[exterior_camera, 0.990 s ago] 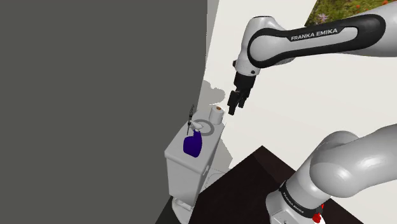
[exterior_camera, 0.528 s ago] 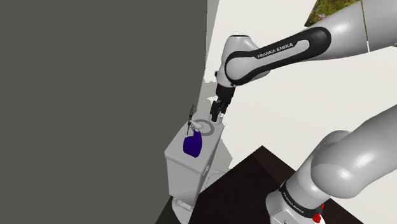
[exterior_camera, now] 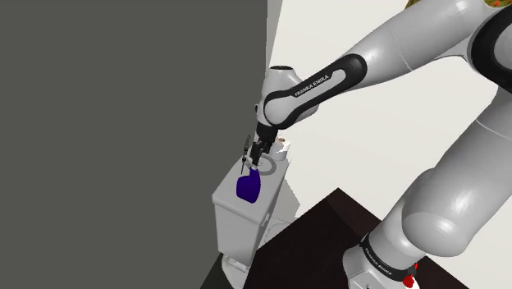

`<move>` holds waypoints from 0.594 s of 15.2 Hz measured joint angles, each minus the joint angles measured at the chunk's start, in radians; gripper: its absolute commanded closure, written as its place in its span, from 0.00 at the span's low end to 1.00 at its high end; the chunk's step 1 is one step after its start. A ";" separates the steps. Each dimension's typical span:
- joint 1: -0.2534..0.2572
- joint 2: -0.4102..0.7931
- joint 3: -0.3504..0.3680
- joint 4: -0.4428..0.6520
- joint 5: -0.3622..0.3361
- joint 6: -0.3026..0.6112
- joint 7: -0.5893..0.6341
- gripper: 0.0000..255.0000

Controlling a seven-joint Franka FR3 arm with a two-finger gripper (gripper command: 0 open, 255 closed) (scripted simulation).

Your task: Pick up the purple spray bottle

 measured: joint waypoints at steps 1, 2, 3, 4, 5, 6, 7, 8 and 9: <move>0.002 0.017 0.002 0.001 -0.001 0.018 0.003 0.00; 0.002 0.028 0.002 -0.003 -0.002 0.034 0.001 0.00; 0.003 0.044 0.003 -0.001 -0.003 0.048 0.004 0.00; 0.003 0.056 0.003 -0.003 -0.004 0.062 0.004 0.00; 0.003 0.066 0.003 -0.006 -0.005 0.075 0.004 0.00; 0.003 0.076 0.003 -0.010 -0.006 0.090 0.005 0.00; 0.003 0.087 0.003 -0.009 -0.006 0.099 0.005 0.00; 0.003 0.094 0.002 -0.009 -0.007 0.106 0.005 1.00; 0.003 0.097 0.002 -0.010 -0.007 0.110 0.004 1.00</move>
